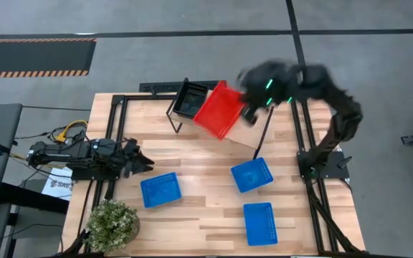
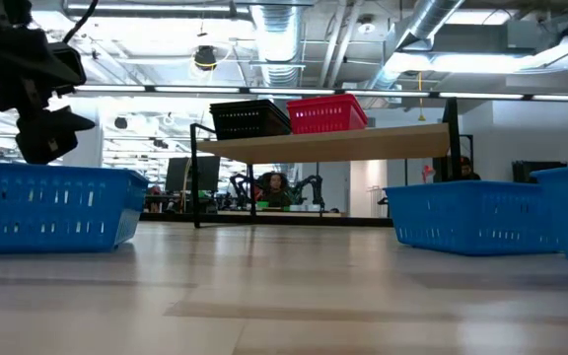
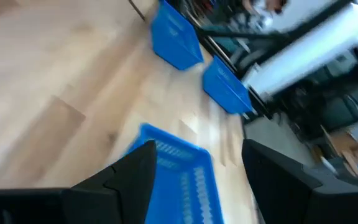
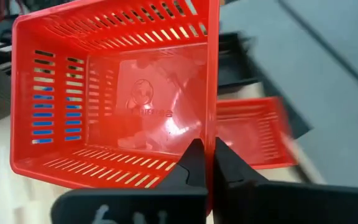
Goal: Stack baskets on shelf by color
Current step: Stack the red bin on the red bins on the shelf
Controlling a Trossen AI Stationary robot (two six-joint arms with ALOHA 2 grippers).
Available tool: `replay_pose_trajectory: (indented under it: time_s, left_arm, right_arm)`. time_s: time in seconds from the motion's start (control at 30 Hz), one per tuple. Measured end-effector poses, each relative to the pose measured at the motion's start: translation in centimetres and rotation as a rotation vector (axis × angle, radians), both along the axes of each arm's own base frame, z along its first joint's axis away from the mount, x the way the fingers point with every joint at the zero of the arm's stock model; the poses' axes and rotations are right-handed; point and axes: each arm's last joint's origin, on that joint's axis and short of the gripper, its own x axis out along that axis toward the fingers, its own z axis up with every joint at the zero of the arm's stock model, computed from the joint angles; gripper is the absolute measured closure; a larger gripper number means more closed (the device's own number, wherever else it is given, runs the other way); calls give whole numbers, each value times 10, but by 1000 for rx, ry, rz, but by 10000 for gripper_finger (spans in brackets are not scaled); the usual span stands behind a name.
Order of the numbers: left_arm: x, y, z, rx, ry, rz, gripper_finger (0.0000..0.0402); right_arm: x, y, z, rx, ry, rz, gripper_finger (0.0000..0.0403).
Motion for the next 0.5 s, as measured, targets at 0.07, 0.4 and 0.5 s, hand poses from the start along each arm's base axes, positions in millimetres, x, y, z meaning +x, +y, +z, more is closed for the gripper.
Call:
replay_pose_trajectory:
  time_s: [0.07,0.4,0.5]
  left_arm:
    - [0,2,0,6,0,76,177]
    - [0,10,0,-76,-7,389,177]
    - [0,11,0,-101,-12,439,177]
  right_arm:
    - [-22,-27,10,-30,-14,4,399]
    - [-85,-135,12,-3,-91,165,398]
    - [-84,-161,-2,45,-69,199,398]
